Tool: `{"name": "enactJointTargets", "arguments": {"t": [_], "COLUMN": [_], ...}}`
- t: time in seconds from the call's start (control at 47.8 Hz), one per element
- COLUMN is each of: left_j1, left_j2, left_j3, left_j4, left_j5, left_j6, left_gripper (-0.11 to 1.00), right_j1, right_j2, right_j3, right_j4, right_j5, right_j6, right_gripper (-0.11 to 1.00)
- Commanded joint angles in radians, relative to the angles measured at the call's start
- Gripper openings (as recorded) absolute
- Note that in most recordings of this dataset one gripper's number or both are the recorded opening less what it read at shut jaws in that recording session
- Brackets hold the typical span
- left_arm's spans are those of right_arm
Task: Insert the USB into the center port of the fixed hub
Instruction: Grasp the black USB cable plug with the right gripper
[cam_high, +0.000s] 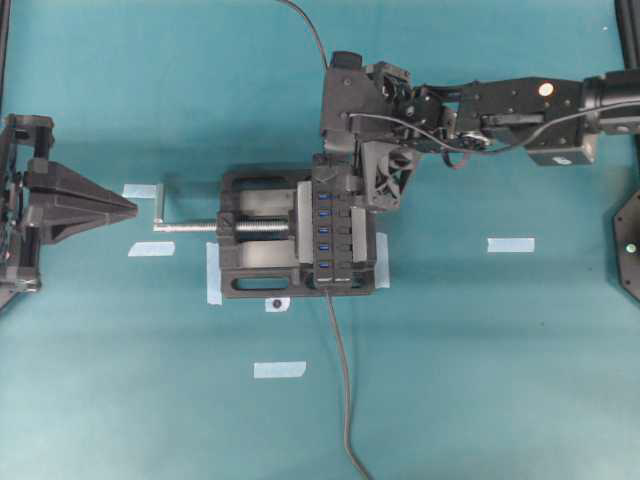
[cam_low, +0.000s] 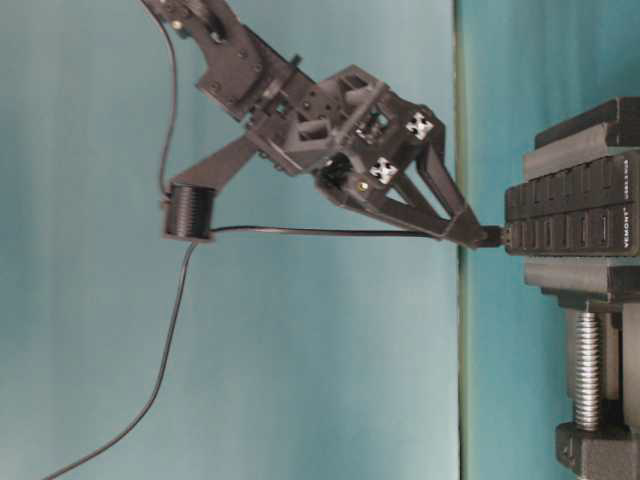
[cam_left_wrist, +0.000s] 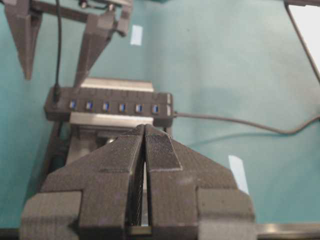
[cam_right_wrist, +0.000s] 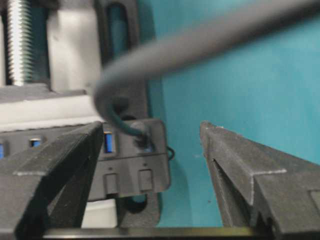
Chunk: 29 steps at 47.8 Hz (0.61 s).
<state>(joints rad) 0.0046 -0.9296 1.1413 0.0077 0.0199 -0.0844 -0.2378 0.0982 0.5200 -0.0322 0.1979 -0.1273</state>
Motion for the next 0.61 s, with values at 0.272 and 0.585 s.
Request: {"name": "enactJointTargets", "arguments": {"t": [0.272, 0.585], "left_j1": [0.002, 0.0], "left_j2": [0.005, 0.005], "left_j3": [-0.018, -0.017], "left_j4": [0.0, 0.0], "left_j5": [-0.005, -0.005], "left_j6": [0.002, 0.0], "left_gripper": [0.0, 0.0], "right_j1": [-0.003, 0.012], "right_j2": [0.005, 0.003], "right_j3": [-0.015, -0.021], "right_j4": [-0.002, -0.002], "right_j5": [-0.009, -0.012], "right_j6": [-0.009, -0.008], "right_gripper": [0.76, 0.48]}}
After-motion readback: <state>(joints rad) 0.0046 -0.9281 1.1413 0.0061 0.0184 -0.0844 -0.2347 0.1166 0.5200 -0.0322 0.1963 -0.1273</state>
